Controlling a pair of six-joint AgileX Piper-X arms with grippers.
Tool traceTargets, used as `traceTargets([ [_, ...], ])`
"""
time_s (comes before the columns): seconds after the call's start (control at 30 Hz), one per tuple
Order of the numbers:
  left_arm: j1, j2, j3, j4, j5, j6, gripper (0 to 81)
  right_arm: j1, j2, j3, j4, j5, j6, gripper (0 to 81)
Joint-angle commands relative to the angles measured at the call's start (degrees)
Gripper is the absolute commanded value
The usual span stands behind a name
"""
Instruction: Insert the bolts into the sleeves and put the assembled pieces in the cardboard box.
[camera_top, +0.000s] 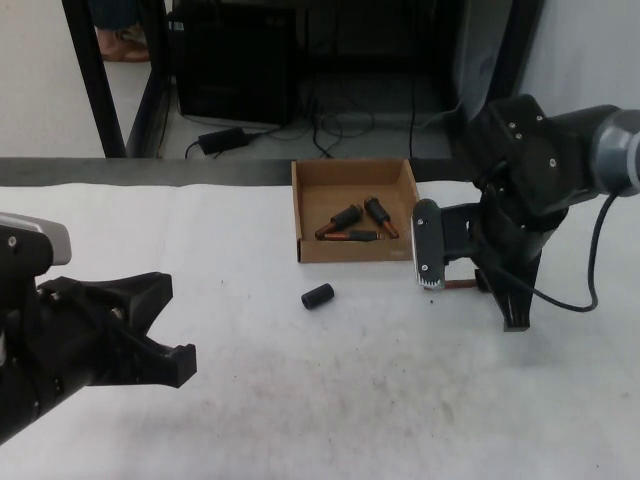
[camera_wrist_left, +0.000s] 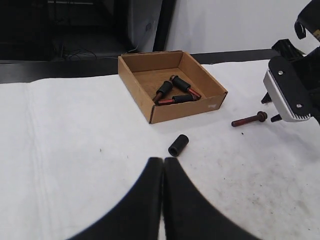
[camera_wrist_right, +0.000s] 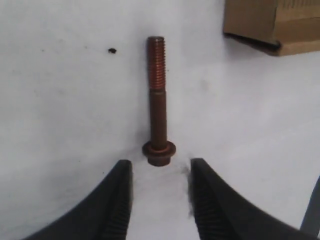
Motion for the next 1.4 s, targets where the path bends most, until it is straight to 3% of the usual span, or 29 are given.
traceTargets([
  [0.0,0.2,-0.2,0.0,-0.6,0.1,0.0,0.6,-0.3,1.1,0.1,-0.3,-1.0,-1.5,36.3],
  [0.3,0.2,-0.2,0.0,-0.6,0.1,0.0,0.6,-0.3,3.9,0.1,-5.7,-0.9,-4.2,35.8],
  [0.5,0.2,-0.2,0.0,-0.6,0.1,0.0,0.6,-0.3,3.9,0.1,-10.4,-1.6,-5.1,27.1],
  [0.87,0.2,-0.2,0.0,-0.6,0.1,0.0,0.6,-0.3,8.5,0.1,-6.6,-4.1,-4.2,26.6],
  [0.93,0.2,-0.2,0.0,-0.6,0.1,0.0,0.6,-0.3,9.4,0.1,-6.7,-4.3,-4.2,22.3],
  [1.07,0.2,-0.2,0.0,-0.6,0.1,0.0,0.6,-0.3,9.4,0.0,-7.1,-4.5,-4.2,0.0],
  [1.27,0.2,-0.2,0.0,-0.6,0.1,0.0,0.6,0.2,8.1,0.0,-5.1,-0.1,-3.0,0.3],
  [1.37,0.2,-0.2,0.0,-0.6,0.1,0.0,0.6,1.3,5.2,0.0,-2.3,-0.9,1.4,0.3],
])
